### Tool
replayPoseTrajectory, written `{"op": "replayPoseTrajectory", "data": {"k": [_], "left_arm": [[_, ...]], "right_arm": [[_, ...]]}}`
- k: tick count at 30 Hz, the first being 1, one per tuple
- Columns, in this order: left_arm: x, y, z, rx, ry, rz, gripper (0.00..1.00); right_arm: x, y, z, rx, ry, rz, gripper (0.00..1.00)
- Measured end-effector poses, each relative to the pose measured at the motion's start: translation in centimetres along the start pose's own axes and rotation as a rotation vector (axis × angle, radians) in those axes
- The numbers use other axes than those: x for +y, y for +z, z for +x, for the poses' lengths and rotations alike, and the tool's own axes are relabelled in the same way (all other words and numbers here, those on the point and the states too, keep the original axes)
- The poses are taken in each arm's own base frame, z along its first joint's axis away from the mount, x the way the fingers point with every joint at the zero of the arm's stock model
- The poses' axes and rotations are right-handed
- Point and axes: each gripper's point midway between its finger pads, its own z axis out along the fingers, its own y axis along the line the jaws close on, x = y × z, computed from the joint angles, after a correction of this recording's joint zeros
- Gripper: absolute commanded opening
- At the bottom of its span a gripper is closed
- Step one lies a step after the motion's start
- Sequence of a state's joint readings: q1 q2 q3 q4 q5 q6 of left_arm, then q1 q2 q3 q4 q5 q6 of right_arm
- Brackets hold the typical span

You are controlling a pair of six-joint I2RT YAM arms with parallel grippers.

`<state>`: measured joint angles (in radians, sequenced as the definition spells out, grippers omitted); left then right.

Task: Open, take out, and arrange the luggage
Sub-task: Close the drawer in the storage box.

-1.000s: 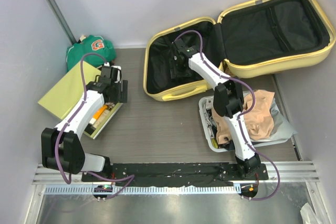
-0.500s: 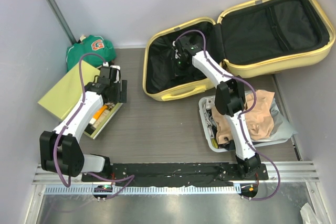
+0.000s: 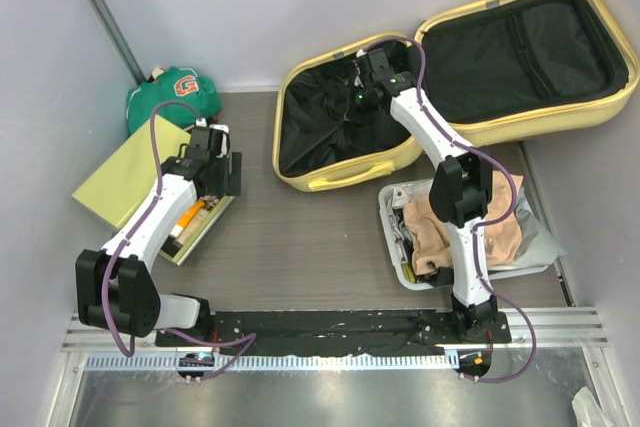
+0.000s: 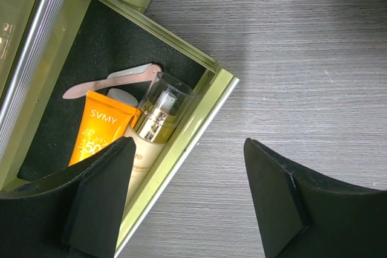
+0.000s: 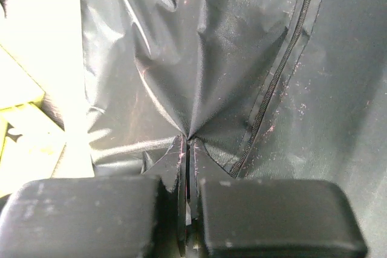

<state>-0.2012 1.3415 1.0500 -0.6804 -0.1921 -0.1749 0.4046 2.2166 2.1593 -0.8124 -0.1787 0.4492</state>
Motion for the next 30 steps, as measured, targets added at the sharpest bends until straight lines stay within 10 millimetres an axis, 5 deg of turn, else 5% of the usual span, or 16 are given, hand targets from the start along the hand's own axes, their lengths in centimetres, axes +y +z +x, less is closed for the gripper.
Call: {"op": "replayPoseTrajectory", "data": {"k": [11, 30], "left_arm": [[0.1, 0.0, -0.1, -0.005, -0.001, -0.008, 0.77], [0.0, 0.7, 0.2, 0.015, 0.003, -0.011, 0.78]], "right_arm": [[0.4, 0.0, -0.8, -0.028, 0.025, -0.020, 0.01], [4.2, -1.4, -3.9, -0.128, -0.020, -0.174, 0.01]]}}
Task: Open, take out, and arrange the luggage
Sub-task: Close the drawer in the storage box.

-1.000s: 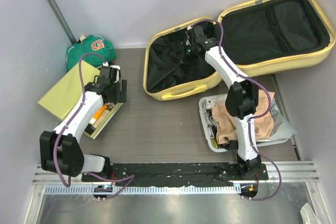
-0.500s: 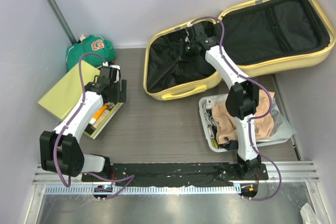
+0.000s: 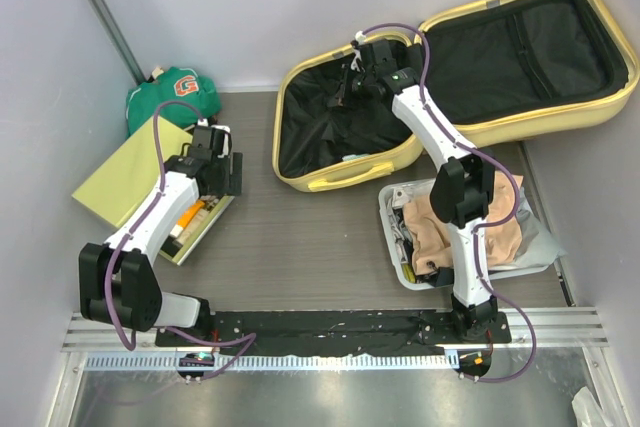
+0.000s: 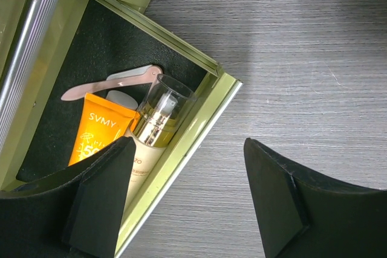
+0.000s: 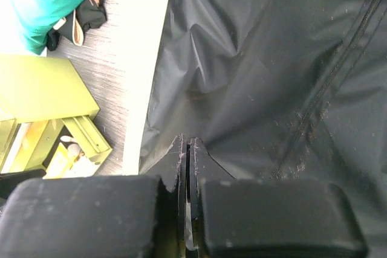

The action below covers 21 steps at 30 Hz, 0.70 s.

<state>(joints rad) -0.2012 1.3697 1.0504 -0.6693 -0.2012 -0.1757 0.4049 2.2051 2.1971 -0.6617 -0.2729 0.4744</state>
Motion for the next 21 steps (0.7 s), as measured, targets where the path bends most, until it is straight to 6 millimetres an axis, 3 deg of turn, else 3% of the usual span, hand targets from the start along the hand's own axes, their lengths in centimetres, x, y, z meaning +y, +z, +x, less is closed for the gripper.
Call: {"op": "replayPoseTrajectory", "data": {"k": [4, 5, 6, 7, 10, 11, 21], "left_arm": [[0.0, 0.0, 0.0, 0.001, 0.000, 0.000, 0.77], [0.0, 0.0, 0.0, 0.001, 0.001, 0.000, 0.77], [0.0, 0.1, 0.0, 0.001, 0.001, 0.000, 0.77], [0.0, 0.1, 0.0, 0.002, 0.001, 0.000, 0.77], [-0.1, 0.2, -0.1, 0.005, 0.001, 0.000, 0.77], [-0.1, 0.3, -0.1, 0.005, 0.001, 0.000, 0.77], [-0.9, 0.4, -0.1, 0.004, -0.007, 0.040, 0.76]], "right_arm": [[0.9, -0.2, -0.5, -0.021, -0.045, -0.011, 0.01], [1.3, -0.3, -0.7, -0.030, -0.060, -0.014, 0.05], [1.7, -0.5, -1.1, -0.041, -0.076, -0.019, 0.10], [2.3, -0.7, -1.3, -0.052, -0.089, -0.025, 0.25], [3.1, -1.0, -1.7, -0.072, -0.112, -0.029, 0.50], [3.2, -0.9, -1.6, -0.072, -0.117, -0.029, 0.53], [1.7, -1.1, -2.4, -0.104, -0.124, 0.041, 0.56]]}}
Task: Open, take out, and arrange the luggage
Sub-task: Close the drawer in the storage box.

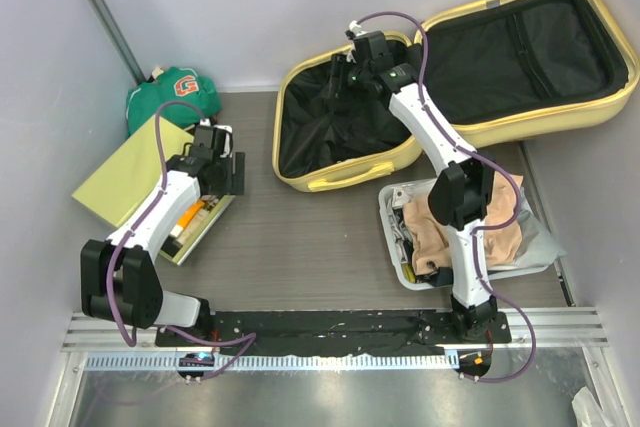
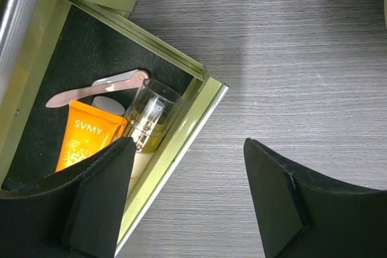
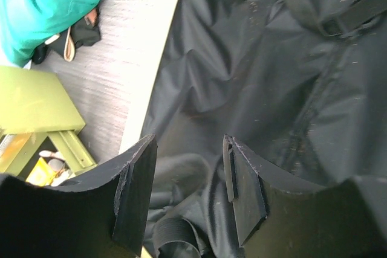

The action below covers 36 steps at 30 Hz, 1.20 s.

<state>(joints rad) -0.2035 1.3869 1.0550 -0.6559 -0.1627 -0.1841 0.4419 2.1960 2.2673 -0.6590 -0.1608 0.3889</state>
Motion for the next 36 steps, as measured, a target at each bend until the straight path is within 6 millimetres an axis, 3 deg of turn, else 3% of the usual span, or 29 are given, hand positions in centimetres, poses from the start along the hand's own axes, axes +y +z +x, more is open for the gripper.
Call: {"op": "replayPoseTrajectory", "data": {"k": [8, 13, 18, 26, 30, 36], "left_arm": [[0.1, 1.4, 3.4, 0.077, -0.004, -0.012, 0.68], [0.1, 1.7, 3.7, 0.089, 0.006, -0.021, 0.72], [-0.4, 1.5, 3.5, 0.076, 0.037, -0.025, 0.73], [-4.9, 0.0, 2.8, 0.020, 0.068, 0.133, 0.72], [-5.2, 1.4, 5.0, 0.089, 0.078, 0.145, 0.72], [-4.6, 4.4, 8.2, 0.230, 0.113, 0.086, 0.72]], "right_arm": [[-1.5, -1.6, -1.8, -0.049, -0.013, 0.035, 0.56], [-1.7, -3.5, -3.1, -0.092, -0.027, 0.036, 0.57], [-1.6, -4.0, -3.2, -0.109, -0.032, 0.027, 0.57], [-2.2, -3.0, -1.9, -0.088, -0.031, 0.028, 0.57], [-2.4, -3.0, -1.6, -0.094, -0.036, 0.030, 0.57], [-1.8, -4.5, -3.2, -0.164, -0.061, 0.023, 0.57]]}}
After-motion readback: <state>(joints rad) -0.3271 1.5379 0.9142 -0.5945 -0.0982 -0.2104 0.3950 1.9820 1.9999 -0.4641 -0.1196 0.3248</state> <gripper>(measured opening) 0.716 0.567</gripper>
